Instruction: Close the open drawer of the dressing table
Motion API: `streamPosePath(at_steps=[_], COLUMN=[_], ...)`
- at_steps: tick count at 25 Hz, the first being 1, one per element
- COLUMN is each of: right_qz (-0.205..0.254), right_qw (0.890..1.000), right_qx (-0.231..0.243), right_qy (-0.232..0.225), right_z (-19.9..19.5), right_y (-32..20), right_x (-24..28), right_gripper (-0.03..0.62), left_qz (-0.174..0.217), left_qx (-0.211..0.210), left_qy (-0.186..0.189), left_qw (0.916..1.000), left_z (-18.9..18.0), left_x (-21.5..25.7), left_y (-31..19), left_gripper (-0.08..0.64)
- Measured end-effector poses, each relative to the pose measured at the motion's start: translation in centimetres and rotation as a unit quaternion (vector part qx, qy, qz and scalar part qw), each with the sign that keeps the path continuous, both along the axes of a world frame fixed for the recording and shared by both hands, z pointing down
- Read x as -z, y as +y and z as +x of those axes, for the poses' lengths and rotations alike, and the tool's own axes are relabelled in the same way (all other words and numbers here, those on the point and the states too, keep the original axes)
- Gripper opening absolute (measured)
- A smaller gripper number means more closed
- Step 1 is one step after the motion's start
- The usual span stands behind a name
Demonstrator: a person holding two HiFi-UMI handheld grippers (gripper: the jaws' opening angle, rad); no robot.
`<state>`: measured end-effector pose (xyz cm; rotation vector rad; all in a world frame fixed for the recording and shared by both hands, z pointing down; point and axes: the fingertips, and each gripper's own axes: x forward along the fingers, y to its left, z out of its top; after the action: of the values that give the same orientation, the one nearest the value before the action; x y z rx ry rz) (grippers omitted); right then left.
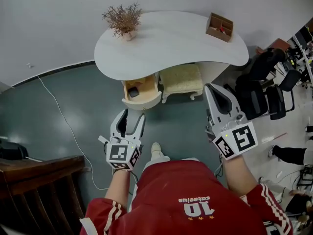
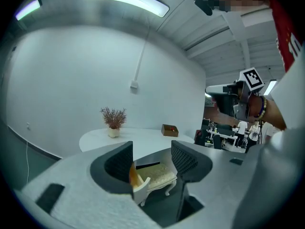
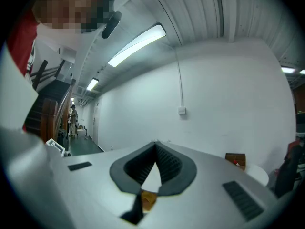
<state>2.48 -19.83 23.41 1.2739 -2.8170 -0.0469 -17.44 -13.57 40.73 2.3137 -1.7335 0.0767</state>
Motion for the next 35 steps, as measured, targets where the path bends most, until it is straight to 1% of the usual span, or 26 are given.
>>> streamPosePath(at_steps=[4,7,10,16,23,25,28,31,35], right_qz=[-0.006,-0.009,-0.027,-0.063,-0.078,-0.08,-0.088,-0.103,-0.118], right_qw=[1.0,1.0,0.999,0.998,0.997,0.996,0.993,0.99,0.985], right_qx=[-0.009,-0.023,-0.032,-0.025,0.016,0.035,0.071,0.094,0.118], right_qy=[0.005,0.008,0.008,0.01,0.008,0.01,0.018,0.021,0.037], right_z=[-1.2,-1.6,-1.9,-2.1,-2.9,-3.5,-4.8,-5.3,-5.9], right_y=[-0.4,-0.9,-1.3,-3.0,-5.4,-6.6,-8.4,-9.8,-10.6], right_x=[-1.7,-3.2,-5.3,-9.4,-11.5,-12.0,-13.3,-14.9,-17.0], right_gripper=[0.003,0.003,0.003,0.003,0.003,0.003,0.003,0.003,0.003], left_qz=[-0.028,-0.046,-0.062,-0.098,-0.146,-0.153,-0.158,-0.183,-0.223], left_qx=[0.004,-0.002,-0.01,0.008,0.052,0.066,0.086,0.101,0.117], left_qy=[0.011,0.021,0.009,0.003,0.018,0.009,-0.021,-0.037,-0.018], left_qw=[0.9995,0.9987,0.998,0.9951,0.9878,0.986,0.9835,0.9773,0.9677], left_z=[-0.7,-0.7,-0.4,0.6,1.5,1.5,1.3,1.2,1.3], left_x=[-4.9,-7.9,-10.6,-15.9,-22.8,-24.4,-26.6,-29.5,-33.3], left_y=[-0.6,-0.7,-0.8,-1.7,-2.6,-3.3,-4.5,-5.2,-6.1], left_gripper=[0.25,0.246,0.241,0.241,0.235,0.235,0.23,0.226,0.216])
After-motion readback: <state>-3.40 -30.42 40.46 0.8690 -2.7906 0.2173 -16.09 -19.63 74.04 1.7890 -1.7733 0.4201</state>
